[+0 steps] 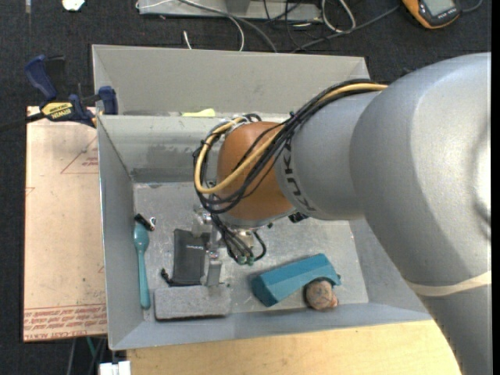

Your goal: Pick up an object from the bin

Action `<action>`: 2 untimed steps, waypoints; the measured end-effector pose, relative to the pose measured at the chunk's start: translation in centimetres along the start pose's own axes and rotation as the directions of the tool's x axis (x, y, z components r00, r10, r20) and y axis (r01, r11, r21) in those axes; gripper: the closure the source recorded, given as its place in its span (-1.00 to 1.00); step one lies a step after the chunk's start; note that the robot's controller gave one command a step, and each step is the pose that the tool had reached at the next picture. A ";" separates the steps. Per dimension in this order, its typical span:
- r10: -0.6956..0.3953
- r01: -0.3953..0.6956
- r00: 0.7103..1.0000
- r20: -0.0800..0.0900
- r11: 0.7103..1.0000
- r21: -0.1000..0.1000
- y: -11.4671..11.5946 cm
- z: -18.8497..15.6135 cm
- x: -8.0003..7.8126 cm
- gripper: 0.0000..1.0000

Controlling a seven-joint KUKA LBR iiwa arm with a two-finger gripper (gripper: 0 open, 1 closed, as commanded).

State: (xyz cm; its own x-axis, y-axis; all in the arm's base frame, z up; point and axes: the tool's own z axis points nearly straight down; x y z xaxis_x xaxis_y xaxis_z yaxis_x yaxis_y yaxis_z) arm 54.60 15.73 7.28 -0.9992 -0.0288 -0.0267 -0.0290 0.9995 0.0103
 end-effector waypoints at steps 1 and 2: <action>0.000 0.000 1.000 -0.001 1.000 0.000 0.0 0.0 0.0 -1.00; -0.250 0.250 0.968 0.002 0.968 -0.001 -1.3 0.2 -1.5 1.00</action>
Offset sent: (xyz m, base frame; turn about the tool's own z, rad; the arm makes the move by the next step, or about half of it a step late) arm 0.0142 -0.0130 -0.0028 -0.2560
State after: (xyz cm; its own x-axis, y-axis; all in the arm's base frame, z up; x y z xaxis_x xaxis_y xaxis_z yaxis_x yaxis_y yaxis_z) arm 56.12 14.48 7.12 -0.9601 -0.2780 -0.0306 -0.2783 0.9605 0.0044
